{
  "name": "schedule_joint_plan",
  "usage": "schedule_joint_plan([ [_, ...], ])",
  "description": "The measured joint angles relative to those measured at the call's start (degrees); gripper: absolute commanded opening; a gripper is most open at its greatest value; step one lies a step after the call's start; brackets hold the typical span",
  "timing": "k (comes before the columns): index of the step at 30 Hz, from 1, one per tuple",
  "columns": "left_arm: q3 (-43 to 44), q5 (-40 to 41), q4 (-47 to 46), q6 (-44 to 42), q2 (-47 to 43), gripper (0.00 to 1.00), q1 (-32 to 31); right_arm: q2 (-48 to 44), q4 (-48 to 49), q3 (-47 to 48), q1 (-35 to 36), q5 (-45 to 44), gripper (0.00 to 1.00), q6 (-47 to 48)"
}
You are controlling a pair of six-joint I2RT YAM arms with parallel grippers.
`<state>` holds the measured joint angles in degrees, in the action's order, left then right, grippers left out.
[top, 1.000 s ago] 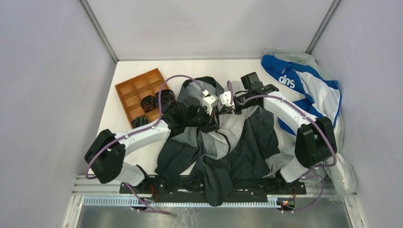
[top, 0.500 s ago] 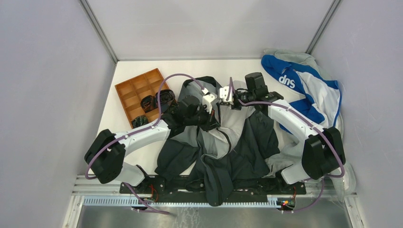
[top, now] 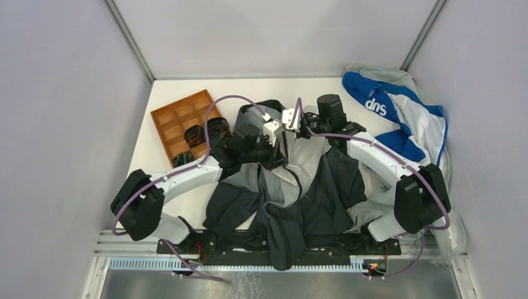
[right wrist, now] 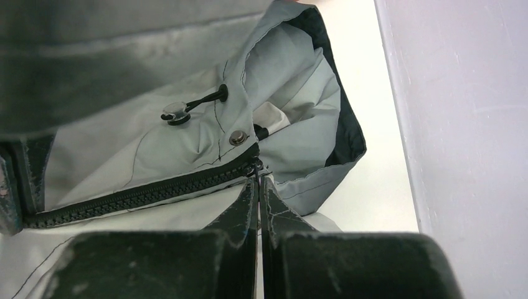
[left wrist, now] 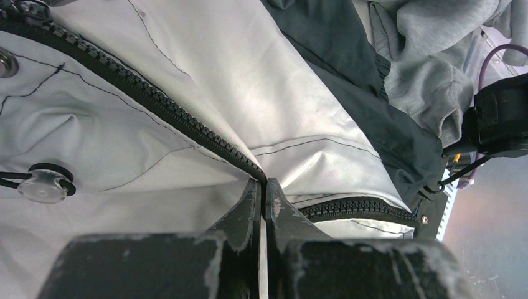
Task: Zip up the jacket
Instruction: Zip the zipper on the jacket.
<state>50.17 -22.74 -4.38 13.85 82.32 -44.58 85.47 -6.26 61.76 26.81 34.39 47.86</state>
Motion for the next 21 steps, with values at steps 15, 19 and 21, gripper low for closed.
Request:
schedule_joint_plan([
  [15,5.8,-0.1,1.8,7.1,3.3,0.02,8.7,4.2,8.1,4.3,-0.1,-8.4,0.0,-3.2],
  [19,15.0,0.9,2.9,8.5,9.3,0.02,11.5,7.3,13.5,9.3,-0.3,-14.4,0.06,-4.9],
  [21,20.3,2.2,4.2,9.1,12.7,0.02,12.2,9.5,15.7,12.2,-0.4,-17.5,0.23,-5.7],
])
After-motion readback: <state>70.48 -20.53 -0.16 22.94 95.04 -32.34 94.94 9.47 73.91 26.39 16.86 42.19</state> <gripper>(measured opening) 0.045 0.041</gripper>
